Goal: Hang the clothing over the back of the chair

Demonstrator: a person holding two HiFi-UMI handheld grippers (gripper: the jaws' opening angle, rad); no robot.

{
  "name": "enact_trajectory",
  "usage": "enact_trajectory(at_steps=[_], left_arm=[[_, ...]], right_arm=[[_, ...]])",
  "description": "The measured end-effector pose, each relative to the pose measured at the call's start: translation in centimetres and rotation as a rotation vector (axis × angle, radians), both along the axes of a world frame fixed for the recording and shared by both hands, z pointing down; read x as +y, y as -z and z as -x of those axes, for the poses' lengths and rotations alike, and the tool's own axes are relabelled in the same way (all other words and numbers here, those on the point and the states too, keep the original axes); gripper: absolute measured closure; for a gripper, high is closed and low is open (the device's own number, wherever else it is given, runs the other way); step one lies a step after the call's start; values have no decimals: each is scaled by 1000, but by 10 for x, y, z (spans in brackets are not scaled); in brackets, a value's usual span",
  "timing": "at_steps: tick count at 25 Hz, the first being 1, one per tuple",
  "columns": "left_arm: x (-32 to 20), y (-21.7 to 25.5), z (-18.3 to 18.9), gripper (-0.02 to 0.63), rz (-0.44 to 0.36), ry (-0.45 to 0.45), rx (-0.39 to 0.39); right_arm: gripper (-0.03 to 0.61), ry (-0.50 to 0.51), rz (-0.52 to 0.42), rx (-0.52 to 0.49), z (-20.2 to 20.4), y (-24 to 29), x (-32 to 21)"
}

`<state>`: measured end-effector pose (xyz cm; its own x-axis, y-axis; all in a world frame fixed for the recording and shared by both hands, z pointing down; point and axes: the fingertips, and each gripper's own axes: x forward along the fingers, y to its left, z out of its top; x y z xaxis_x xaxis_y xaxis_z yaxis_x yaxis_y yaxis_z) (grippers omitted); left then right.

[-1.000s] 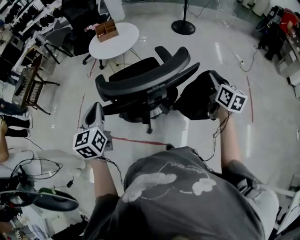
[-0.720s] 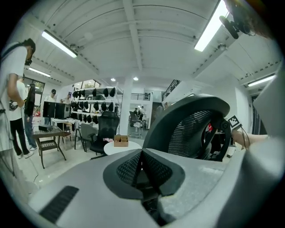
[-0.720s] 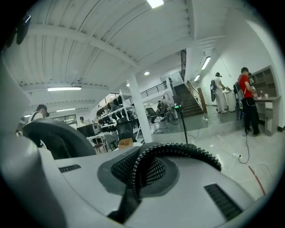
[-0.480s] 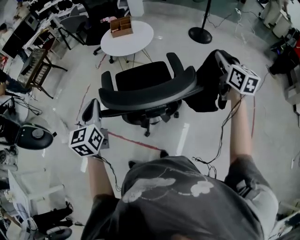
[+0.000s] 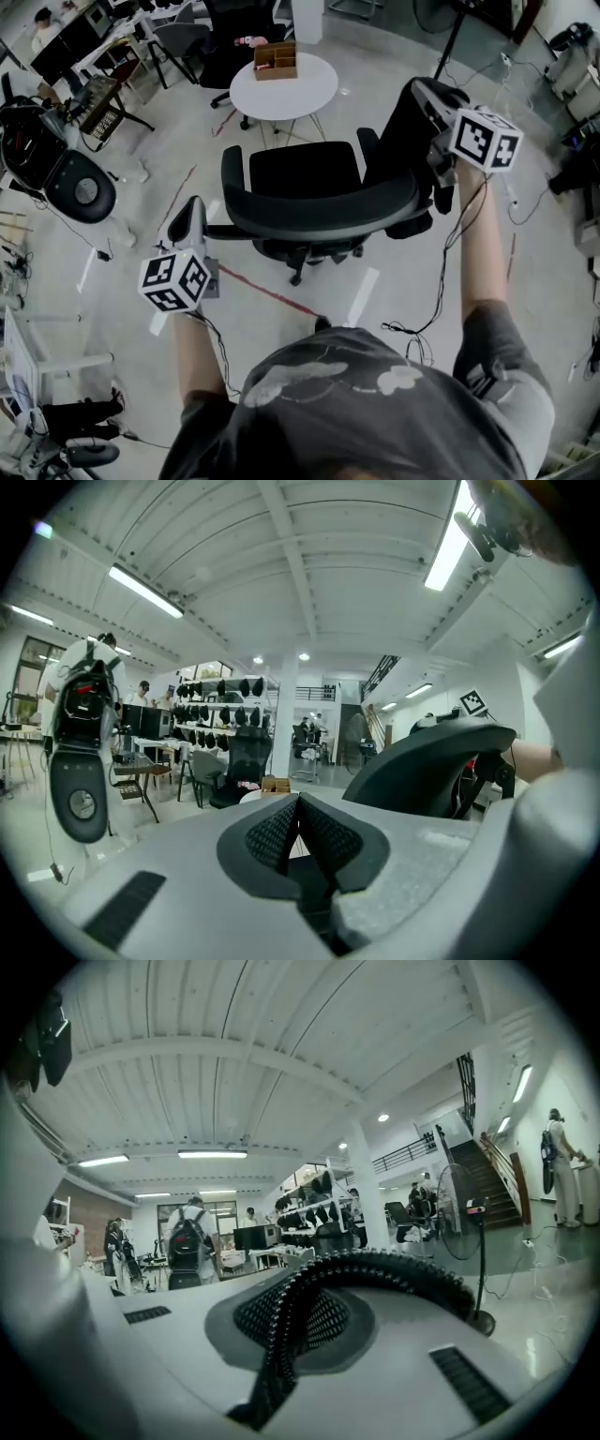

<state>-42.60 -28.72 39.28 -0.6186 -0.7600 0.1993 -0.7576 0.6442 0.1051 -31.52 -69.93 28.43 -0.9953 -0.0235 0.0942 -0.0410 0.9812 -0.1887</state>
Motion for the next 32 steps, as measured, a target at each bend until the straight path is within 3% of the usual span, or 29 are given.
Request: enact_trajectory(at_steps=[14, 21, 32], left_arm=[[63, 29, -21, 612, -67, 10, -34], [91, 39, -46, 612, -91, -5, -32], [130, 37, -107, 612, -111, -73, -33]], right_arm=[[584, 229, -77, -106, 44, 94, 142], [584, 336, -97, -213, 6, 143, 218], [584, 378, -131, -198, -71, 115, 315]])
